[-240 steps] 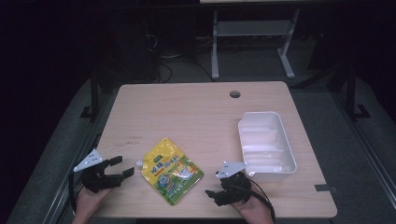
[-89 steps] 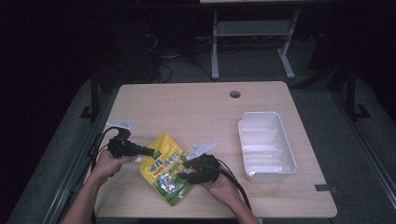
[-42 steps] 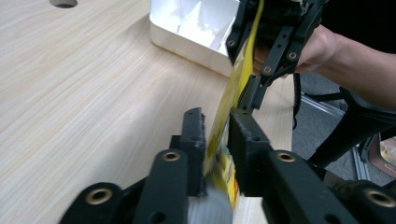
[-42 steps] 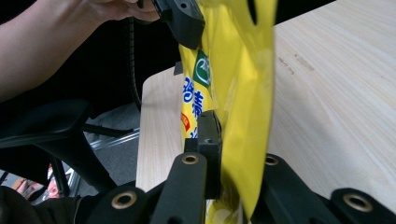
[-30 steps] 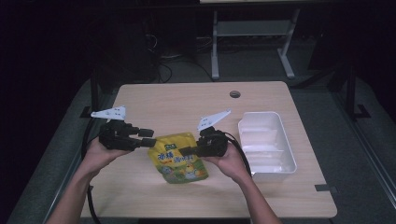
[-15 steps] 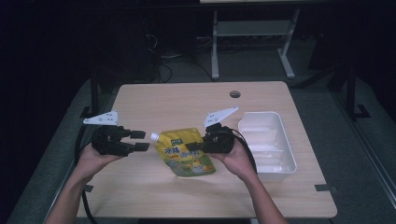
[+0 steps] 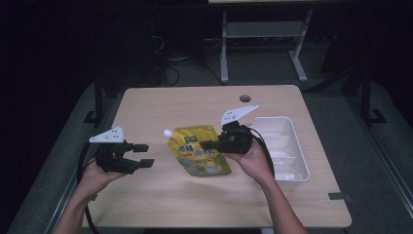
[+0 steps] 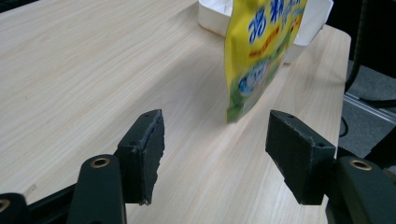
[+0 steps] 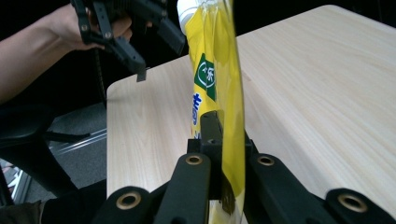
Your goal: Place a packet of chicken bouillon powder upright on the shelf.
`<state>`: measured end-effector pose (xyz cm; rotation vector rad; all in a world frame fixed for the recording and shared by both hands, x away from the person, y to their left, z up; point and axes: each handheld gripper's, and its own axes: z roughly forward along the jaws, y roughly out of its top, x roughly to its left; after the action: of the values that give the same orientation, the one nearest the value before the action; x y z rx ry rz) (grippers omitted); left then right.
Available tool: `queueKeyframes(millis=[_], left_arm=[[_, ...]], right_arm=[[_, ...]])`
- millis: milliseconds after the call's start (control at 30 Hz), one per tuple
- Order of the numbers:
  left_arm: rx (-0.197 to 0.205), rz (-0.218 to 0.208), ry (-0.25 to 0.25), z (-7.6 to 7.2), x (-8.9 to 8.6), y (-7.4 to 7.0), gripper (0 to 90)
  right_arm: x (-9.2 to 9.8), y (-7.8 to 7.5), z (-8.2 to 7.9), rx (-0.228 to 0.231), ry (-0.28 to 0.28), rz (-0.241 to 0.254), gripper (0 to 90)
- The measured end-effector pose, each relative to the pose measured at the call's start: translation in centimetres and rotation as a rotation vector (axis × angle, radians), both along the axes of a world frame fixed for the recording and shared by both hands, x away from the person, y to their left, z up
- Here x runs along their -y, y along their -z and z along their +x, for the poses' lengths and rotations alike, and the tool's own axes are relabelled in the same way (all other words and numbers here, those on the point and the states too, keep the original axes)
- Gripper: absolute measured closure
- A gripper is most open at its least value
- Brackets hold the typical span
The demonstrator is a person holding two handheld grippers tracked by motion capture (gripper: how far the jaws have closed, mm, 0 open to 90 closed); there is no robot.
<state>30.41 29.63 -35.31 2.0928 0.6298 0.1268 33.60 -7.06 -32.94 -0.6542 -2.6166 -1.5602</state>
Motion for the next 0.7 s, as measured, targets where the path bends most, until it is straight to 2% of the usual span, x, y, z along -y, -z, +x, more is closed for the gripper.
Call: queueKeyframes(millis=[167,300,700], left_arm=[[0.003,0.010,-0.011,-0.3,-0.1,0.7,33.3],[0.009,-0.005,-0.020,-0.7,-0.1,1.3,29.7],[0.016,-0.004,-0.035,-1.5,-0.4,2.7,27.6]], right_arm=[[0.5,-0.6,0.2,0.011,0.012,0.005,88.9],[1.2,-1.5,0.4,0.028,0.025,0.010,88.8],[2.4,-3.4,0.5,0.057,0.050,-0.003,88.8]])
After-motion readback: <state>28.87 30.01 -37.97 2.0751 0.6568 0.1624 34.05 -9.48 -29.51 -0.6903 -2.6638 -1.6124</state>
